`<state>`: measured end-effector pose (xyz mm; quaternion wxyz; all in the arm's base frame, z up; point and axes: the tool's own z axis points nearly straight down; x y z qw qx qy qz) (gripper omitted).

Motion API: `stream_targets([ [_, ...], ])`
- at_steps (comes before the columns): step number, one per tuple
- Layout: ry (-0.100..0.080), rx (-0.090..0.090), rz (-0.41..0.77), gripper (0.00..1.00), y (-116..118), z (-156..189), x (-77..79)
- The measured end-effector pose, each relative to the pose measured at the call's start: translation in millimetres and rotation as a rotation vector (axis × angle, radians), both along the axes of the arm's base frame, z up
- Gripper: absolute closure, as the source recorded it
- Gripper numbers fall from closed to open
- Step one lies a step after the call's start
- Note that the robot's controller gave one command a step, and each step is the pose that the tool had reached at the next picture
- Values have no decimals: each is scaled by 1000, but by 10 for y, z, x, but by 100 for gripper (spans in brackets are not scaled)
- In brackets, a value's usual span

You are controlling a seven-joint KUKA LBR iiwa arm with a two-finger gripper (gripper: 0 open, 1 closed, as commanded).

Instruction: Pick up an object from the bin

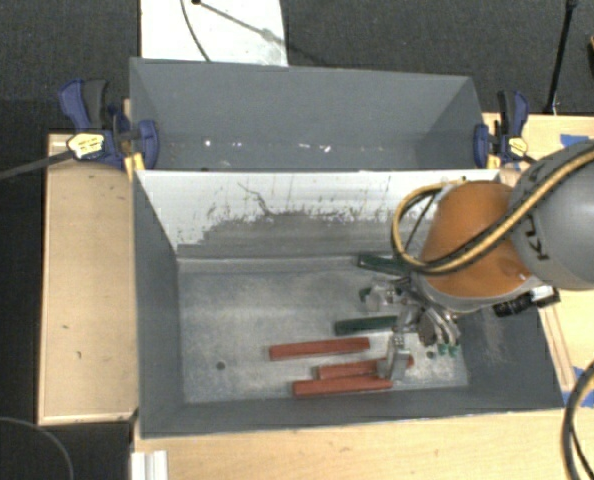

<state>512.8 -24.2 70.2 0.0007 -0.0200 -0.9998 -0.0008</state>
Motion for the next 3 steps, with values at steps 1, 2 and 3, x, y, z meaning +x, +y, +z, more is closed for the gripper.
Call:
stream_targets([
  [1,1,-1,-1,100,-4,16,-2],
  [2,-2,-1,-7,100,-4,47,2],
  [3,-11,-2,-14,100,-3,818,26],
])
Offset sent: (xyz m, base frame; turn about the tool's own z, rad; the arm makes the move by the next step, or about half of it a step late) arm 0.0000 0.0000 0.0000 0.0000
